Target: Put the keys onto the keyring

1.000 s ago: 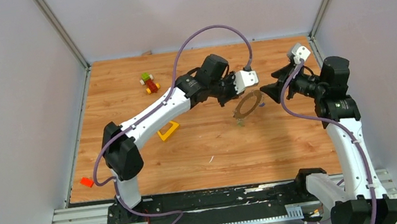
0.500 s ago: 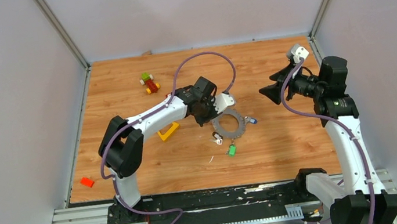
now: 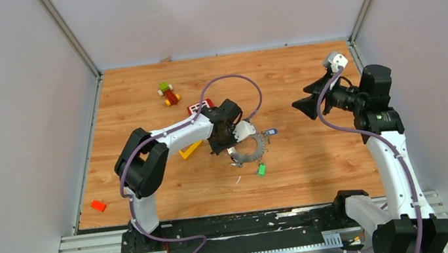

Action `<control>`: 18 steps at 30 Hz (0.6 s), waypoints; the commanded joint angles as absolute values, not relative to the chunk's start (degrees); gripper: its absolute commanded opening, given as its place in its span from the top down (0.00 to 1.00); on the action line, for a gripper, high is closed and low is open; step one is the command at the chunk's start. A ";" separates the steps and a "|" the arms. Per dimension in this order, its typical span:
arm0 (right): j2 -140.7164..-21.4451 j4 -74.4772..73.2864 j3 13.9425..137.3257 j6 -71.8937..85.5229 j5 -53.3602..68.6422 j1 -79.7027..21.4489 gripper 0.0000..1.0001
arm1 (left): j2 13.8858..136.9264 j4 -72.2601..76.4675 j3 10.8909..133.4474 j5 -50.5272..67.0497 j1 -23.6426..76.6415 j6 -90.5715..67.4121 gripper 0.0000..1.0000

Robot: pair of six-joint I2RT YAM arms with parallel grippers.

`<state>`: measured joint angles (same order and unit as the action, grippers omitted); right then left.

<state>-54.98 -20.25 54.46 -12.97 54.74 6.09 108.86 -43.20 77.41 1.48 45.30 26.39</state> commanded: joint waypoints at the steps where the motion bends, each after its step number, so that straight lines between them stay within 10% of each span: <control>1: -54.38 -18.44 54.24 -12.04 56.66 6.33 0.33 | 110.74 -43.95 76.19 0.55 45.26 26.19 0.97; 13: -54.44 -18.19 54.07 -12.04 57.37 6.33 0.33 | 112.14 -45.07 74.70 0.11 45.34 26.62 0.80; 18: -54.27 -18.25 54.14 -12.21 57.33 6.33 0.33 | 111.33 -44.90 73.61 0.11 45.24 26.50 0.57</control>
<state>-54.98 -19.97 54.26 -12.91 56.10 6.09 110.85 -43.92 75.75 -1.13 45.32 26.63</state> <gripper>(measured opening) 0.670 0.347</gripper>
